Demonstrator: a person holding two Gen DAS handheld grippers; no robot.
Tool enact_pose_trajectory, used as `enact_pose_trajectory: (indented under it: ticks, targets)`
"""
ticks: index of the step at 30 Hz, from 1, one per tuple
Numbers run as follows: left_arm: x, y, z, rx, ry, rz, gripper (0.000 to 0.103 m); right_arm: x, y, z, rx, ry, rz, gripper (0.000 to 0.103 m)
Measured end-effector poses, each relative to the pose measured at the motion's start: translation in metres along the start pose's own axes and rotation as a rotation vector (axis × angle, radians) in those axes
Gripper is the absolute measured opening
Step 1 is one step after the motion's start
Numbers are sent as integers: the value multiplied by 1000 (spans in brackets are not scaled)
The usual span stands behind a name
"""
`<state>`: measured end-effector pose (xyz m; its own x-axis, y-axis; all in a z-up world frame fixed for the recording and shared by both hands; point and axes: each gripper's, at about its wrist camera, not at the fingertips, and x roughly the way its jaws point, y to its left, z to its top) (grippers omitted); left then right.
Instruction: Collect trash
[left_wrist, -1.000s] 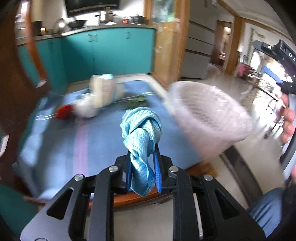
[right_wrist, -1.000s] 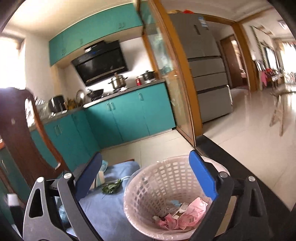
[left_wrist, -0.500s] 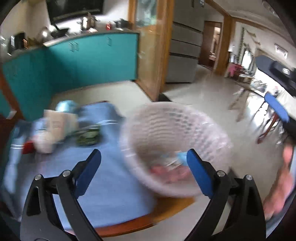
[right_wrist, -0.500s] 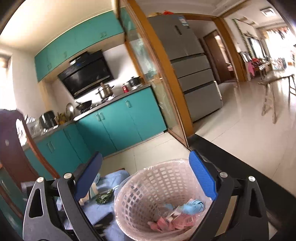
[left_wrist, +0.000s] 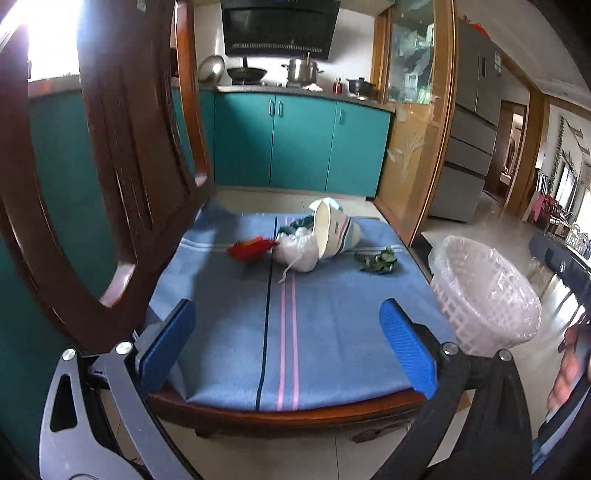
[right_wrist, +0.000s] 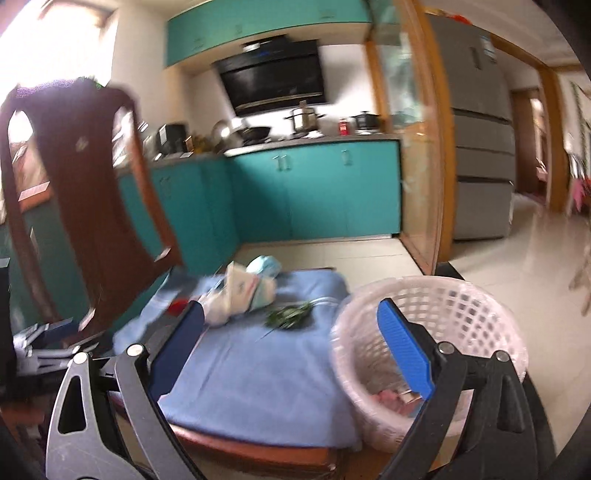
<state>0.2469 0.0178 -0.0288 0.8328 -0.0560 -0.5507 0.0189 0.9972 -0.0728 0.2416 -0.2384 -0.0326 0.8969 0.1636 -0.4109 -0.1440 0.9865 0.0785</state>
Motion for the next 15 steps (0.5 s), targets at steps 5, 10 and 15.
enact_pose_trajectory:
  ticks: [5,10,15]
  targets:
    - [-3,2,-2,27,-13,-14,99,4,28,-9,-75,13,13,93]
    - [-5,-1,-1,29,-12,-40,99,11,28,-11,-73,29,1,93]
    - [-6,-1,1,19,-18,-44,99,16,24,-14,-45,57,4,93]
